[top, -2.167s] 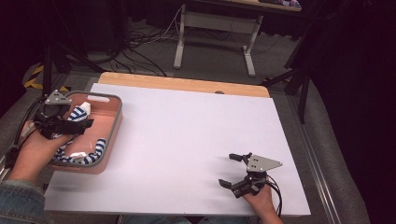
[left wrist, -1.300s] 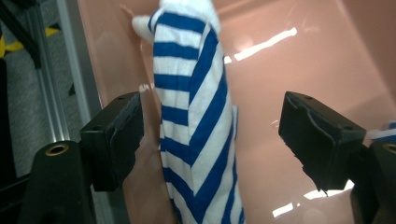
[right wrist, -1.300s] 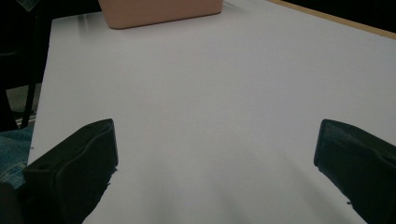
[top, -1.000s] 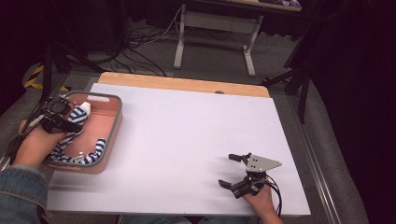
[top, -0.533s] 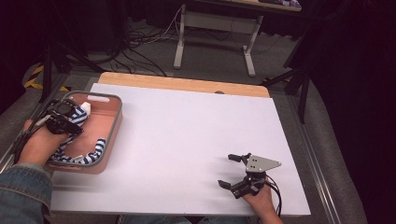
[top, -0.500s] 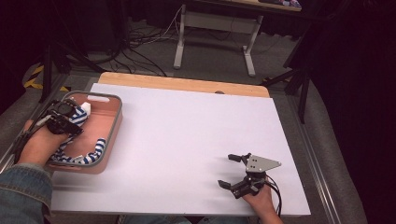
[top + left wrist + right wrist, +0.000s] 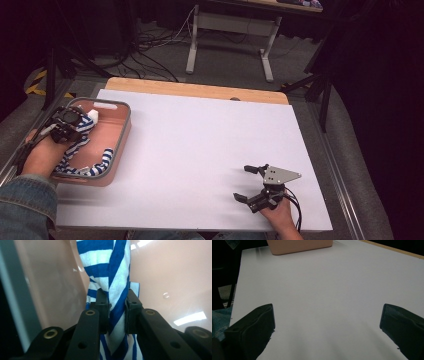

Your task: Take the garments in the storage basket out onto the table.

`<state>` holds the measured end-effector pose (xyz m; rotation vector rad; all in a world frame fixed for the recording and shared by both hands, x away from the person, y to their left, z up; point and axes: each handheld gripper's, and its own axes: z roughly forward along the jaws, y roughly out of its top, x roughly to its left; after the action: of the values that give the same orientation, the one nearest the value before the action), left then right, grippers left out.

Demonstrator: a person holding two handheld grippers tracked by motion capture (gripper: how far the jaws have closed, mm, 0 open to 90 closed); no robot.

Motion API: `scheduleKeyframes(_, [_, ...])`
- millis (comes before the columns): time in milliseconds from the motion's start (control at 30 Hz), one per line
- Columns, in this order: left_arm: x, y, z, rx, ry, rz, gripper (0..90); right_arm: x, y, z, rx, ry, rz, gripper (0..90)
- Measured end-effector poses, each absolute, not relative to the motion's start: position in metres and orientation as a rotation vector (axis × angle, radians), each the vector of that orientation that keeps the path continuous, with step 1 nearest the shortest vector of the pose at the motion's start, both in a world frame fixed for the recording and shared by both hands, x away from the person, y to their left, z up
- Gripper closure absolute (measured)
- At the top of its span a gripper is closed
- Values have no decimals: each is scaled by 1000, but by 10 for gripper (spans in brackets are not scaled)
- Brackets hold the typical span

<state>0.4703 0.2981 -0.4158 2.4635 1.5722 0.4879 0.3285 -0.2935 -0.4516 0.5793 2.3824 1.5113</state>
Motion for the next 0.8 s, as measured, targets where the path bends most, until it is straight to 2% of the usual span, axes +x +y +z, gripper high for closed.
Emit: scheduleKeyframes(800, [437, 333, -365, 2025, 1449, 575, 804, 328, -294, -452, 586, 2375, 1514, 0])
